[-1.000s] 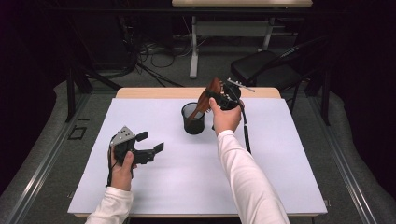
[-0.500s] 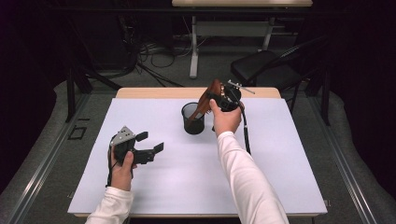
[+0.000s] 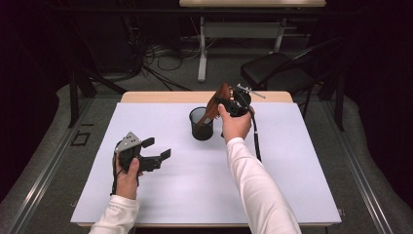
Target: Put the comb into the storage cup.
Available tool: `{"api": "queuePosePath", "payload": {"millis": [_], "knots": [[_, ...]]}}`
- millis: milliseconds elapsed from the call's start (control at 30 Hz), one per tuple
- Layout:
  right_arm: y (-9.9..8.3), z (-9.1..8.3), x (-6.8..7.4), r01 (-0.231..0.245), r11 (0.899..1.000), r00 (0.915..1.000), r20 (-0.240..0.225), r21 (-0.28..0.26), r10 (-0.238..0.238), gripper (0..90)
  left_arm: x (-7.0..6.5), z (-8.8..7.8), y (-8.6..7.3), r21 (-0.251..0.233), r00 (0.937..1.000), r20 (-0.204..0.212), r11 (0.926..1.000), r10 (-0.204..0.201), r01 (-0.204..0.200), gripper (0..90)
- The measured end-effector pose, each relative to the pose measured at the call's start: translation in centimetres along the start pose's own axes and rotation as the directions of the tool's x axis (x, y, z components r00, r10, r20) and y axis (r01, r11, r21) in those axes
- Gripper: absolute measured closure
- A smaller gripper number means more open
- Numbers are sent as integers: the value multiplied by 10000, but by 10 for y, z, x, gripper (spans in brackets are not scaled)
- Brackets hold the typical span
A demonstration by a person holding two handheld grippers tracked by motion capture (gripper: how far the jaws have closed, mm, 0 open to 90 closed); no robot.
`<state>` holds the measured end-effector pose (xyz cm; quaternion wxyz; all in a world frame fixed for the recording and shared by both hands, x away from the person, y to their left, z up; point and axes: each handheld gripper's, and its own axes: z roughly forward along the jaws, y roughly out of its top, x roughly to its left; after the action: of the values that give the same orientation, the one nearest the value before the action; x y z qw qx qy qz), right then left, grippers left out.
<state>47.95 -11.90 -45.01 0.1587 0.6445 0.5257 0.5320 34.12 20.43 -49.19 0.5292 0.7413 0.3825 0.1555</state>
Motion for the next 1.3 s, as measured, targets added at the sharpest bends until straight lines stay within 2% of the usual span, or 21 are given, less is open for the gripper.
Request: {"api": "queuePosePath", "payload": {"millis": [600,967,1300], "knots": [[-3,-1,-3,269,9994,9995,-181,-201,-273,482,0,1,0,31,10000,-31,10000,19,-19,158],[-4,-1,-13,7,9998,9997,-264,-221,-13,476,0,1,-1,62,10000,-25,10000,19,-19,158],[-5,-2,-17,-175,9997,9992,-351,-163,169,471,0,1,-1,54,10000,-28,10000,27,-27,158]]}}
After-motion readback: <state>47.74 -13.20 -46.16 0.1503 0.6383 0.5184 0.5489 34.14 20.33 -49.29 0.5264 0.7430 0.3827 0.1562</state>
